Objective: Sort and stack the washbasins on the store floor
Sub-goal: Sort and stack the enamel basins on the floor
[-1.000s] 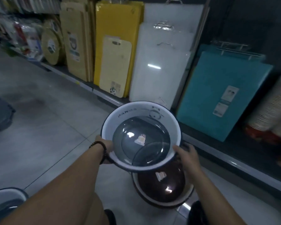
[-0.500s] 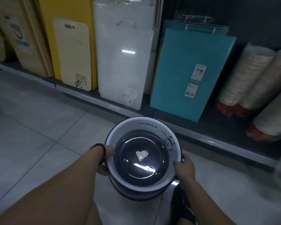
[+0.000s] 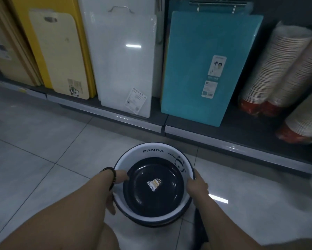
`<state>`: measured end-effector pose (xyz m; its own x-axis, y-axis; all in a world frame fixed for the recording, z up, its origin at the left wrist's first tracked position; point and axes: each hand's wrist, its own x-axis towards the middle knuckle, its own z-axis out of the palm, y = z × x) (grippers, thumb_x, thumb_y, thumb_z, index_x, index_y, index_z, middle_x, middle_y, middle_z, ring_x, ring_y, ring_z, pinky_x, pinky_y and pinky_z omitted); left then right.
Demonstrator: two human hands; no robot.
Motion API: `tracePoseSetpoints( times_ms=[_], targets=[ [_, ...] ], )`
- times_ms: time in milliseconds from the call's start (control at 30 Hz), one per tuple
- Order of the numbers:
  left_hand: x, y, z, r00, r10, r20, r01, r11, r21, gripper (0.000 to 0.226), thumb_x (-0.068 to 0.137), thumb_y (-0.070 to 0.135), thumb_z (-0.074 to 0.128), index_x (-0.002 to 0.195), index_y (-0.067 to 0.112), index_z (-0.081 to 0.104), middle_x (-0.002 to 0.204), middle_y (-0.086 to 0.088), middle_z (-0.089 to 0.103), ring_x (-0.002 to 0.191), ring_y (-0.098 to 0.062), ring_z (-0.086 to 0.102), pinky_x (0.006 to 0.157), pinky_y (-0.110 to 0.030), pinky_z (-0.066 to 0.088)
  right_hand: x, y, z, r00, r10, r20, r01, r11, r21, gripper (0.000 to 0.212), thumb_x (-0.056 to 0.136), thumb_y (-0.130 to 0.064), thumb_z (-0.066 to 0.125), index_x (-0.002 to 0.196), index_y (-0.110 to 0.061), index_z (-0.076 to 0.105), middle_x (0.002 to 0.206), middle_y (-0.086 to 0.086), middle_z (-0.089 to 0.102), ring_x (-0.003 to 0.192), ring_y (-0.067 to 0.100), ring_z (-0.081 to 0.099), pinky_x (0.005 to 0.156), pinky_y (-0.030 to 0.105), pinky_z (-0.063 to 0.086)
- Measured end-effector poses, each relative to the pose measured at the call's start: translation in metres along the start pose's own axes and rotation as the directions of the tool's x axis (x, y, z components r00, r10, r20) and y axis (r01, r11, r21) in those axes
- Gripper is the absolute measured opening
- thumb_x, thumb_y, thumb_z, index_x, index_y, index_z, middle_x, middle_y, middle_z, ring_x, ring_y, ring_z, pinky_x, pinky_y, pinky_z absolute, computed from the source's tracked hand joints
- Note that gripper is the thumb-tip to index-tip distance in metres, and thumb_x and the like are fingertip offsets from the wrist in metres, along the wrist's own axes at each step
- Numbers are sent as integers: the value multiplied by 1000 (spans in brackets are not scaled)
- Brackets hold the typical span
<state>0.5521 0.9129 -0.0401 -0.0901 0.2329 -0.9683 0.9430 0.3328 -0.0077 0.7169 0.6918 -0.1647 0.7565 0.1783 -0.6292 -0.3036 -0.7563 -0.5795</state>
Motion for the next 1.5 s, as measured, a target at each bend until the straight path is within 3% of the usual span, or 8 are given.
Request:
tracePoseSetpoints(
  times_ms=[233,433,633,800,1033,1167,1400,1500],
  targets=[
    [-3,0,-10,997,50,-53,-41,987,155,65,100,47,50,154,11,38,121,-25,66,106,-47,69,99,-59,54,3,-9,11,999,39,-25,-42,993,-110,81,97,-21,53,169,-30,17,148,23,51,121,42,60,100,50,57],
    [-33,-8,-30,974,216,-69,-199,960,195,54,99,49,50,144,17,51,118,-9,72,104,-35,73,95,-52,59,-45,-42,29,984,-173,-46,141,909,-393,66,90,-27,59,153,-12,45,150,18,50,133,39,50,109,50,47],
    [-98,-51,-75,813,543,-209,-560,828,-29,49,104,50,51,146,24,48,125,-2,70,103,-28,74,91,-46,61,-133,-92,80,882,-341,324,428,868,-251,37,98,-27,56,131,-14,66,130,9,69,127,32,61,105,37,48],
    [-135,-184,-130,698,588,-408,-672,735,-92,36,102,47,55,130,26,62,121,1,73,99,-24,77,89,-43,62,-230,-126,142,636,-439,634,631,770,-99,20,91,-30,63,100,-18,76,106,7,79,97,27,72,91,46,59],
    [-81,-478,-128,658,240,-714,-543,807,-230,27,101,34,61,110,10,72,103,-12,77,74,-22,68,60,-27,48,-396,-187,181,161,-123,979,942,313,-116,26,106,-38,57,125,-21,67,113,3,78,100,23,77,83,38,60],
    [-12,-598,-63,723,-60,-689,-343,833,-433,29,94,30,70,114,9,74,115,-16,75,105,-32,71,85,-35,54,-482,-192,216,202,119,972,979,-65,-196,31,107,-44,56,129,-23,64,117,4,75,105,25,76,94,47,62],
    [116,-697,72,879,-376,-292,43,674,-738,71,101,42,52,156,1,34,158,-17,43,139,-30,49,109,-33,45,-540,-69,296,205,78,976,961,-206,-185,34,106,-36,54,123,-9,67,93,6,66,85,30,71,64,35,58],
    [131,-704,102,911,-389,-140,100,535,-839,61,108,32,43,156,-3,33,159,-18,42,142,-31,47,110,-31,42,-523,-6,310,286,157,945,955,-128,-268,40,103,-39,58,122,-5,69,111,14,72,100,35,76,83,46,65]
  ],
)
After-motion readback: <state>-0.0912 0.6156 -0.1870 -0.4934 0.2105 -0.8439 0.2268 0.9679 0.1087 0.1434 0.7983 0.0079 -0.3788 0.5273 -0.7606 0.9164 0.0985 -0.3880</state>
